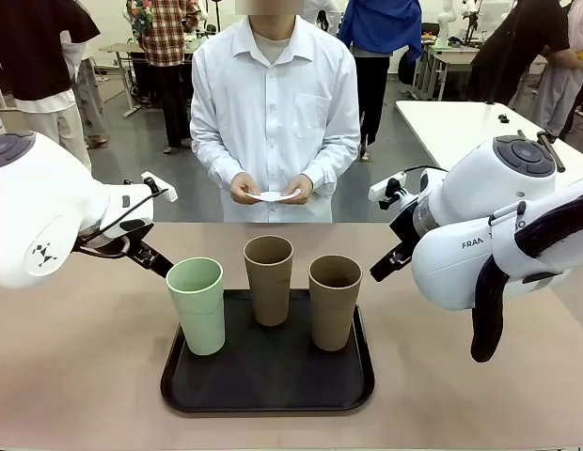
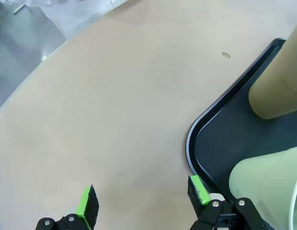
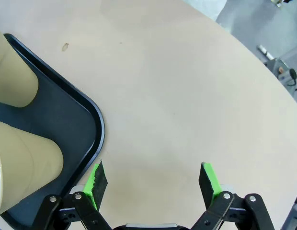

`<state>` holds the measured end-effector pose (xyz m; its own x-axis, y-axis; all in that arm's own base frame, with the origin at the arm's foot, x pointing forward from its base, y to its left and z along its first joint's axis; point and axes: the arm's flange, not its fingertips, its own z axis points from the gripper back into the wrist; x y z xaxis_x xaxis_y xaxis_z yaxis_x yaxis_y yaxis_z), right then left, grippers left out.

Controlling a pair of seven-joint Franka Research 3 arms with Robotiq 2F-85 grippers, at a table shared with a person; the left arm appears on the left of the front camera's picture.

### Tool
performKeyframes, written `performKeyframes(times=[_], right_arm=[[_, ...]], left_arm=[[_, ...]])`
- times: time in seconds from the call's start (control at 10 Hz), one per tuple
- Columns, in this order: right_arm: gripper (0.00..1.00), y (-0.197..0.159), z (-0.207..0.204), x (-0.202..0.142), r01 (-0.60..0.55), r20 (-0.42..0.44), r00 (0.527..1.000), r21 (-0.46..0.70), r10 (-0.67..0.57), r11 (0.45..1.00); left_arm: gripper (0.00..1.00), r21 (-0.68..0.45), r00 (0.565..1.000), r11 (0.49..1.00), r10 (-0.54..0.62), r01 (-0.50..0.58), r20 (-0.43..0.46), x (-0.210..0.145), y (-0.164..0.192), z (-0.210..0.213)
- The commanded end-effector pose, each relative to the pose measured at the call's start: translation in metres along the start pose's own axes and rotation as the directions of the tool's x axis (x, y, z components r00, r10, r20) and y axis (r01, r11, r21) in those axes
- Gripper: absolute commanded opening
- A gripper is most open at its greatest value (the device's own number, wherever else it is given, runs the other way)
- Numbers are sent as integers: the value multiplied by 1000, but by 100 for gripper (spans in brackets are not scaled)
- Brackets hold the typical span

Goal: Place coasters on the table and set cups on them.
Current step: Pick up one Reusable plastic cup and place it on a coaster set by the human.

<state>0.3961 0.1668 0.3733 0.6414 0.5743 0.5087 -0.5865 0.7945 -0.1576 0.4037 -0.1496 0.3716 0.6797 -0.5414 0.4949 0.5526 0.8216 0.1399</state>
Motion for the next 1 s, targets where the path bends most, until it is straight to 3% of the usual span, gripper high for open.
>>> performKeyframes(times=[0.0, 0.1, 0.3, 0.4, 0.6, 0.8, 0.9], right_arm=[[100, 0, 0, 0, 0, 0, 1000, 0, 0, 1000], [100, 0, 0, 0, 0, 0, 1000, 0, 0, 1000], [100, 3, 55, -16, -26, -91, 996, -34, 23, 999], [100, 6, 85, -31, -2, -152, 988, -129, -18, 992], [100, 17, 128, -72, 104, -228, 966, -96, -124, 990], [100, 50, 133, -120, 151, -299, 944, 14, -140, 988], [100, 52, 127, -135, 102, -362, 925, -47, -112, 994]], left_arm=[[100, 0, 1000, 1000, 0, 0, 0, 0, 0, 0], [100, 0, 1000, 1000, 0, 0, 0, 0, 0, 0], [100, 62, 999, 997, -33, 35, -36, -8, 5, 65], [100, 39, 997, 998, -40, 43, -66, -25, 1, 97], [100, -71, 990, 997, -21, 11, -139, -61, -14, 124], [100, -166, 988, 985, 18, -43, -152, -97, -37, 130], [100, -145, 995, 988, 37, -50, -90, -111, -46, 134]])
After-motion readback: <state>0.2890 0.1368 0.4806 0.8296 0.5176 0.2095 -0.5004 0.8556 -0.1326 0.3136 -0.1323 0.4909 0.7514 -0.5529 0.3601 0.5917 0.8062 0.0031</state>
